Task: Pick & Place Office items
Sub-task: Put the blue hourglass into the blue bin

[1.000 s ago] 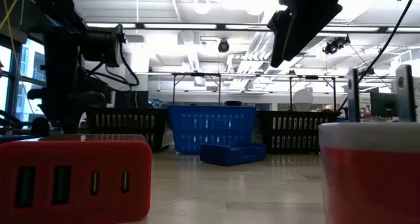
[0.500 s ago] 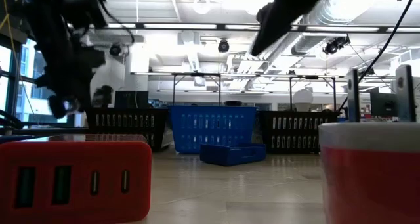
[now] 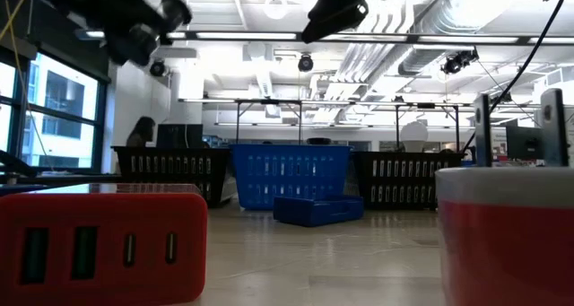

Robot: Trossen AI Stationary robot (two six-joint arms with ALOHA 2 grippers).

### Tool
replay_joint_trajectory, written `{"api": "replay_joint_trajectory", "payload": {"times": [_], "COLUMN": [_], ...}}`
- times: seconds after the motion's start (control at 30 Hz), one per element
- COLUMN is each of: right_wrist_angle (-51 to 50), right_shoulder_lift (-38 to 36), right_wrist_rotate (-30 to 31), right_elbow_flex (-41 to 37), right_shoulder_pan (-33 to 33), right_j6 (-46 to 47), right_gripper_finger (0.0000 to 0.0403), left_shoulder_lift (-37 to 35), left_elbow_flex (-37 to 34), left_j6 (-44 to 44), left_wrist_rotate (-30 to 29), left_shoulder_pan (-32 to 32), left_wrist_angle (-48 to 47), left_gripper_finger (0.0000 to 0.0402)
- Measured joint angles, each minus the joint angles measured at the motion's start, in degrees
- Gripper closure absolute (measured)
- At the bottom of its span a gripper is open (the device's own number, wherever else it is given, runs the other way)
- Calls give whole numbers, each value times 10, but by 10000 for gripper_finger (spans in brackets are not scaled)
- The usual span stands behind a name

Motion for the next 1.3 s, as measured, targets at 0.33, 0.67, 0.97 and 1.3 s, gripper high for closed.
{"api": "replay_joint_trajectory", "payload": {"times": [0.33, 0.67, 0.97, 1.3], "right_wrist_angle": [48, 197, 242, 295], "right_shoulder_lift": [0, 0, 0, 10], "right_wrist_rotate": [2, 133, 78, 30], "right_elbow_flex": [0, 0, 0, 0], "right_shoulder_pan": [0, 0, -4, -12], "right_j6": [-22, -75, -90, -101], "right_gripper_finger": [159, 159, 159, 159], "left_shoulder_lift": [137, 270, 314, 314], "left_elbow_flex": [-1, -1, -1, -1], "left_j6": [168, 211, 240, 240], "left_wrist_rotate": [-21, 54, 58, 56], "left_shoulder_pan": [-59, -91, -104, -104], "left_wrist_angle": [204, 397, 443, 446], "left_gripper_finger": [283, 283, 283, 283]}}
